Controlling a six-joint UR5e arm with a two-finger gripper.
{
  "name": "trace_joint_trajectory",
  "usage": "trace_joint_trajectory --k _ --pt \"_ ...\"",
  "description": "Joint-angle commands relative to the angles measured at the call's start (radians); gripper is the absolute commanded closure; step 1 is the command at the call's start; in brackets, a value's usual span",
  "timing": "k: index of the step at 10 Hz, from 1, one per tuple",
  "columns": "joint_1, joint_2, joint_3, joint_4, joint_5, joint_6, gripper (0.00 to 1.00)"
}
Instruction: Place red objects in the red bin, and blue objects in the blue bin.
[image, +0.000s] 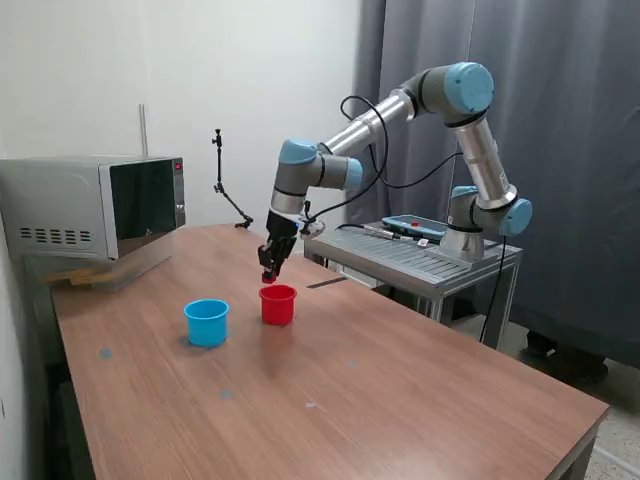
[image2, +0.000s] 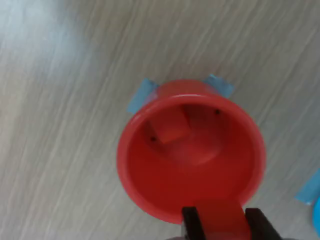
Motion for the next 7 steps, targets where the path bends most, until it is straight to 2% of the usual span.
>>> trace_joint_trajectory --k 1,5,6,7 --pt "-0.007 0.004 0.014 0.006 0.007 0.003 1.00" --pt "-0.004 0.000 0.026 0.010 0.009 0.013 1.00" --pt "-0.002 0.000 0.026 0.012 0.009 0.017 0.00" --pt "-0.001 0.000 0.025 0.012 0.007 0.017 0.00"
